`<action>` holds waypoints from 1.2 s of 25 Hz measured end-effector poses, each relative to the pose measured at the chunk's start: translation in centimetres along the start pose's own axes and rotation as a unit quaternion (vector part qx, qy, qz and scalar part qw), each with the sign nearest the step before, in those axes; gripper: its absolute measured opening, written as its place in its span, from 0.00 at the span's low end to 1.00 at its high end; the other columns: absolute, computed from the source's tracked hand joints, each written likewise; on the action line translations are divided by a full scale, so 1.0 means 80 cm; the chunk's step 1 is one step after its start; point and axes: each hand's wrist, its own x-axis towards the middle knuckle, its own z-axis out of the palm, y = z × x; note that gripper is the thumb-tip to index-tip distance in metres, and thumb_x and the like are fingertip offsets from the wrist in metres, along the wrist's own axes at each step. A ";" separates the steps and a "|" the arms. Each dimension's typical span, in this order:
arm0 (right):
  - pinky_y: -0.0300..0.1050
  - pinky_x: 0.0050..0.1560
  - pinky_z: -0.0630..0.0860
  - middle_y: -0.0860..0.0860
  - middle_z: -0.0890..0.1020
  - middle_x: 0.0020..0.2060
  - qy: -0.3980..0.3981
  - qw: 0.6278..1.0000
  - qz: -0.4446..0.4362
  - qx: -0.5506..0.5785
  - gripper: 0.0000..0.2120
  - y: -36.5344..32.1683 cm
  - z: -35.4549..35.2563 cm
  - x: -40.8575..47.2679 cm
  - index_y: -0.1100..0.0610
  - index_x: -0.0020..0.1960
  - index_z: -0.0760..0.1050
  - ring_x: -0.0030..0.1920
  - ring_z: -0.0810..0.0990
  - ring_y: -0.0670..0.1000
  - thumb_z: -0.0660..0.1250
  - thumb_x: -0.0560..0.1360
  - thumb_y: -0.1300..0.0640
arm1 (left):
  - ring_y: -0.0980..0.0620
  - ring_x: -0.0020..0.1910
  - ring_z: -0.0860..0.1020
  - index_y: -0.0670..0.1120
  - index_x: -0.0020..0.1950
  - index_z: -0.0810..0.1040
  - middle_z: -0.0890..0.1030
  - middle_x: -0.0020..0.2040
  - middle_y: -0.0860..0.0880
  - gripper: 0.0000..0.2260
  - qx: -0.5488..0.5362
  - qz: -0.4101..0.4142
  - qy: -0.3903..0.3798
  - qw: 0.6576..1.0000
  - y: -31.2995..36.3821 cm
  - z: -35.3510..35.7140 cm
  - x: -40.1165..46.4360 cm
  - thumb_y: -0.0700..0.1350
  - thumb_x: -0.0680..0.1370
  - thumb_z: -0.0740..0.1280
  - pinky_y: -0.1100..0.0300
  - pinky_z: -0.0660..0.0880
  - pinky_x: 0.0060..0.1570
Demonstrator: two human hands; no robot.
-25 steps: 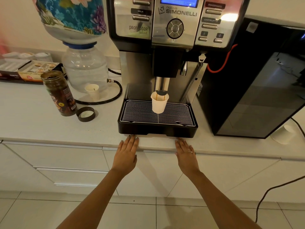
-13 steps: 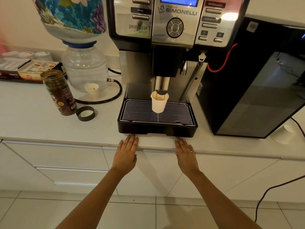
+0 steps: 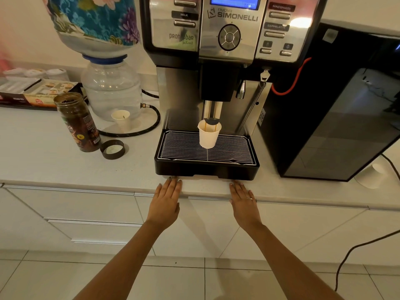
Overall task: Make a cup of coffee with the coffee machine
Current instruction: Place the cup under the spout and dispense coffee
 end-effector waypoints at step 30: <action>0.53 0.74 0.51 0.54 0.56 0.76 0.003 1.000 -0.001 0.001 0.27 -0.001 -0.001 0.000 0.57 0.76 0.53 0.76 0.52 0.53 0.58 0.80 0.58 | 0.45 0.77 0.49 0.44 0.78 0.52 0.52 0.78 0.44 0.31 -0.010 0.002 0.004 1.000 0.001 -0.003 -0.001 0.47 0.79 0.62 0.47 0.46 0.74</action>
